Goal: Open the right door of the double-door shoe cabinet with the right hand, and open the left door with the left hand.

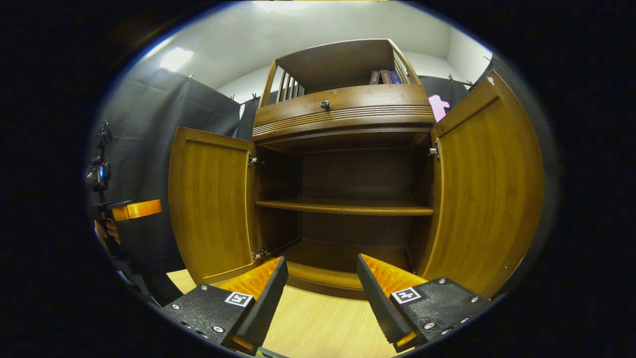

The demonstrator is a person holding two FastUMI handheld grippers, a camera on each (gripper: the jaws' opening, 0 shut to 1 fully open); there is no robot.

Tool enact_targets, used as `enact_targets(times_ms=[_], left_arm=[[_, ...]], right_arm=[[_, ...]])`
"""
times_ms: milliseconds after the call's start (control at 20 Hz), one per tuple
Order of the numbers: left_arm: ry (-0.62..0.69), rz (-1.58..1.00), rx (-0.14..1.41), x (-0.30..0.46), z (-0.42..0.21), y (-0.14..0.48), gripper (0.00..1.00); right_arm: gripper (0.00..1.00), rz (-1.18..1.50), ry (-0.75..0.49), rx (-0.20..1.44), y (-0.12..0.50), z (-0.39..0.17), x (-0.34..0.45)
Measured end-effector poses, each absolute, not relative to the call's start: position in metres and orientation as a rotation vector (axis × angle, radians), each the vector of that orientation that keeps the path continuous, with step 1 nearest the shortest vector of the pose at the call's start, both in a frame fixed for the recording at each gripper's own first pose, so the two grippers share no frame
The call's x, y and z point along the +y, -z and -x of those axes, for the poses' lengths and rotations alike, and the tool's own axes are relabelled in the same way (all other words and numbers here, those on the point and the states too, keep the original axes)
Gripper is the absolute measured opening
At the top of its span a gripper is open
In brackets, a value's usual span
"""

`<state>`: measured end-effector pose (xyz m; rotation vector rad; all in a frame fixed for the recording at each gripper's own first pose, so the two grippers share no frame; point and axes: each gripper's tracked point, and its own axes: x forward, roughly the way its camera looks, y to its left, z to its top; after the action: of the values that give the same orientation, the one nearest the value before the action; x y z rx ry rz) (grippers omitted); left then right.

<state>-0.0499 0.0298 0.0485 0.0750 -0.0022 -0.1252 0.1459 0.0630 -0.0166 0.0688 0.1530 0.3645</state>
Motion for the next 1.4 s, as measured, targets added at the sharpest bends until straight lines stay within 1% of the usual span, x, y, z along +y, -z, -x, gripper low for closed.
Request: enact_targets(times_ms=[50,100,150,200,250,300,400,600,650,700,850,900,950,1050,1150,1250,1400], left_arm=[[0.146,-0.078,-0.006,0.011,0.038,-0.048,0.19],[0.172,-0.073,-0.007,-0.009,0.027,-0.046,0.1],[0.191,-0.063,-0.004,-0.026,0.016,-0.043,0.11],[0.198,-0.057,0.001,-0.042,0.002,-0.042,0.27],[0.201,-0.051,0.007,-0.052,-0.007,-0.036,0.23],[0.196,-0.048,0.014,-0.061,-0.016,-0.032,0.26],[0.146,-0.057,0.023,-0.069,-0.016,-0.021,0.24],[0.044,-0.081,0.03,-0.076,-0.038,-0.008,0.28],[0.02,-0.096,0.029,-0.073,-0.039,-0.004,0.28],[-0.004,-0.125,0.025,-0.073,-0.039,-0.003,0.28],[-0.017,-0.167,0.04,-0.082,-0.04,0.007,0.29],[-0.019,-0.164,0.038,-0.083,-0.039,0.008,0.3],[-0.022,-0.159,0.036,-0.082,-0.036,0.01,0.31],[-0.022,-0.153,0.037,-0.084,-0.031,0.013,0.38],[-0.023,-0.156,0.017,-0.083,-0.027,0.01,0.48],[-0.05,-0.174,0.003,-0.076,-0.024,0.007,0.58],[-0.088,-0.176,0.006,-0.067,-0.023,0.005,0.61]], right_arm=[[0.86,-0.066,-0.359,0.154,0.019,-0.142,0.057],[0.86,-0.061,-0.349,0.157,0.021,-0.139,0.049],[0.92,-0.054,-0.336,0.159,0.023,-0.135,0.041],[0.92,-0.049,-0.319,0.158,0.023,-0.132,0.033],[0.86,-0.045,-0.303,0.154,0.021,-0.129,0.025],[0.86,-0.044,-0.286,0.148,0.019,-0.124,0.015],[0.86,-0.041,-0.253,0.139,0.017,-0.118,-0.001],[0.86,-0.017,-0.203,0.134,0.018,-0.106,-0.021],[0.92,-0.012,-0.196,0.135,0.019,-0.104,-0.024],[0.86,-0.008,-0.19,0.137,0.02,-0.103,-0.027],[0.86,-0.016,-0.188,0.141,0.022,-0.101,-0.03],[0.92,-0.019,-0.189,0.144,0.024,-0.1,-0.03],[0.86,-0.021,-0.191,0.146,0.025,-0.101,-0.03],[0.87,-0.026,-0.197,0.146,0.025,-0.102,-0.027],[0.87,-0.025,-0.203,0.146,0.025,-0.103,-0.026],[0.87,-0.023,-0.206,0.147,0.027,-0.103,-0.024],[0.86,-0.034,-0.21,0.142,0.025,-0.103,-0.02]])
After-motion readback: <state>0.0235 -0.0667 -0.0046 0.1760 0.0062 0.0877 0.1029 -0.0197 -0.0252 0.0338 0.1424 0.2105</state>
